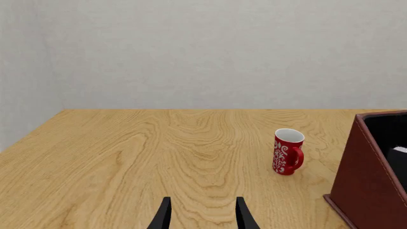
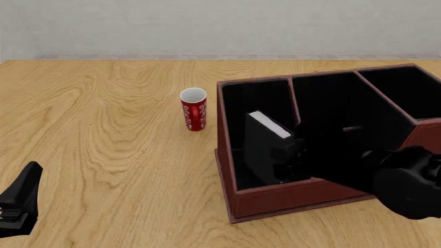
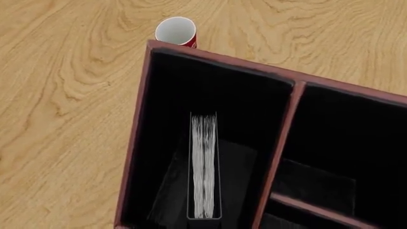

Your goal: Pick up the book and place it in the left compartment of the caddy.

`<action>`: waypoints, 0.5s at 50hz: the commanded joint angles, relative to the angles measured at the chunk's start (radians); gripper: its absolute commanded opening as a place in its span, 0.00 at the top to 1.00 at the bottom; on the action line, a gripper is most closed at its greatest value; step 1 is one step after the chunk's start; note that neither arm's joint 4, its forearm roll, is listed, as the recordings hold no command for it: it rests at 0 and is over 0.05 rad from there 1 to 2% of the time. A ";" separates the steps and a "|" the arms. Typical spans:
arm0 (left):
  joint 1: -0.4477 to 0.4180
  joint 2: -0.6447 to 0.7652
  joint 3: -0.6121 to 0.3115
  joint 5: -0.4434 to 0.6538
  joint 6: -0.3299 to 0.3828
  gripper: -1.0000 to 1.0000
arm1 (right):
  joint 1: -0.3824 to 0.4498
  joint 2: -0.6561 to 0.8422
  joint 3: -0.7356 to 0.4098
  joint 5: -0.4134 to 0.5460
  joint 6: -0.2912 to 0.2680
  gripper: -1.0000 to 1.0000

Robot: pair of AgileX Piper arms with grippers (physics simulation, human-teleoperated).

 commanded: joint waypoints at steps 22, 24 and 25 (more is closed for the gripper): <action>0.000 0.000 0.000 0.000 0.000 0.00 | -0.003 0.017 -0.003 -0.013 0.023 1.00; 0.000 0.000 0.000 0.000 0.000 0.00 | -0.004 0.017 -0.003 -0.013 0.022 1.00; 0.000 0.000 0.000 0.000 0.000 0.00 | -0.005 0.018 -0.004 -0.013 0.021 1.00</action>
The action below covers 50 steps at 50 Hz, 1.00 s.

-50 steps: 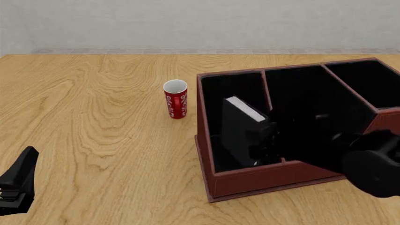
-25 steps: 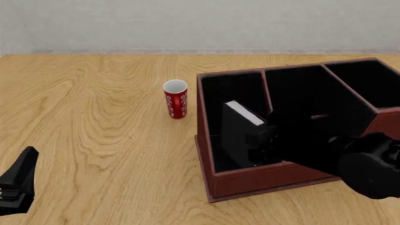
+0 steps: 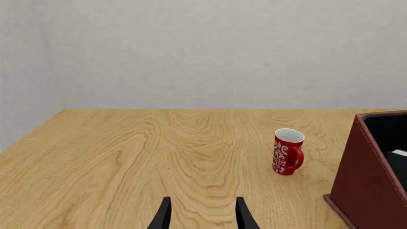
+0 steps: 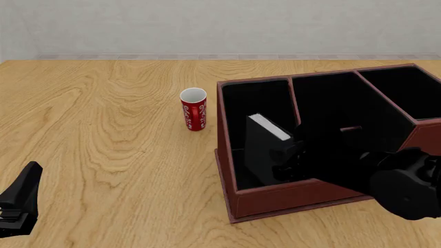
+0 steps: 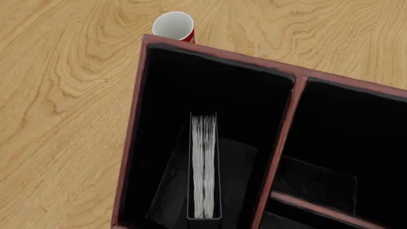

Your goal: Pick up the book and place it in the left compartment of the caddy.

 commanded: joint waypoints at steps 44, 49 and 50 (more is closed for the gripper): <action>0.000 0.000 0.000 0.000 0.000 0.00 | 0.003 0.049 -0.007 -0.015 0.012 1.00; 0.000 0.000 0.000 0.000 0.000 0.00 | 0.008 0.051 -0.006 -0.014 0.015 1.00; 0.000 0.000 0.000 0.000 0.000 0.00 | 0.007 0.052 -0.006 -0.015 0.015 1.00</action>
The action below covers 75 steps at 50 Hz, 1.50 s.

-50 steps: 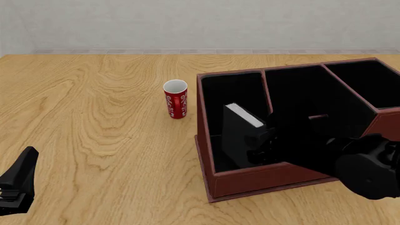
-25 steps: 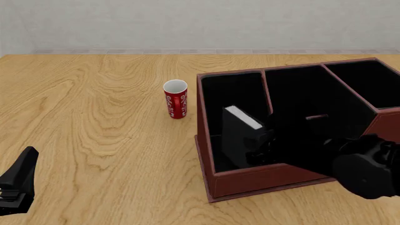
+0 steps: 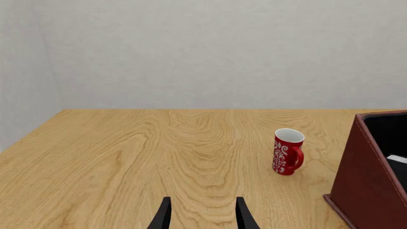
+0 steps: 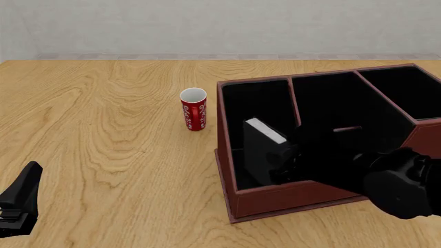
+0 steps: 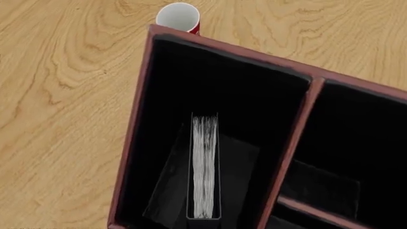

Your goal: Pick up the book and place it in the left compartment of the caddy.

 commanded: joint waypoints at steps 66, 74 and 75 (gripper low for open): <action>0.000 0.000 0.000 0.000 0.000 0.00 | 0.015 -0.019 -0.007 0.012 0.038 0.00; 0.000 0.000 0.000 0.000 0.000 0.00 | 0.013 -0.055 -0.020 0.042 0.028 0.00; 0.000 0.000 0.000 0.000 0.000 0.00 | 0.012 -0.060 -0.021 0.045 0.028 0.00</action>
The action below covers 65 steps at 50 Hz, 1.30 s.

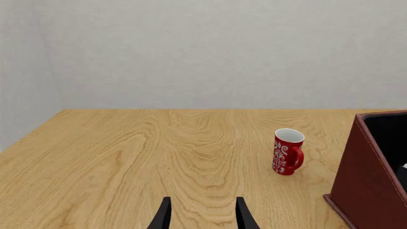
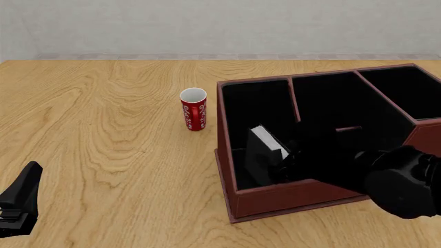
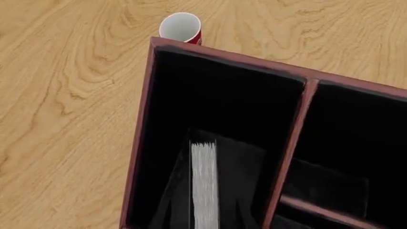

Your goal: Pick up the book and place it in the left compartment of the caddy.

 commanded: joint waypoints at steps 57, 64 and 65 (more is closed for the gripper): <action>0.000 0.000 0.000 0.000 0.000 0.00 | 0.011 -0.358 -0.171 0.282 -0.034 0.00; 0.000 0.000 0.000 0.000 0.000 0.00 | 0.014 -0.403 -0.190 0.312 -0.040 0.00; 0.000 0.000 0.000 0.000 0.000 0.00 | 0.014 -0.403 -0.190 0.313 -0.040 0.00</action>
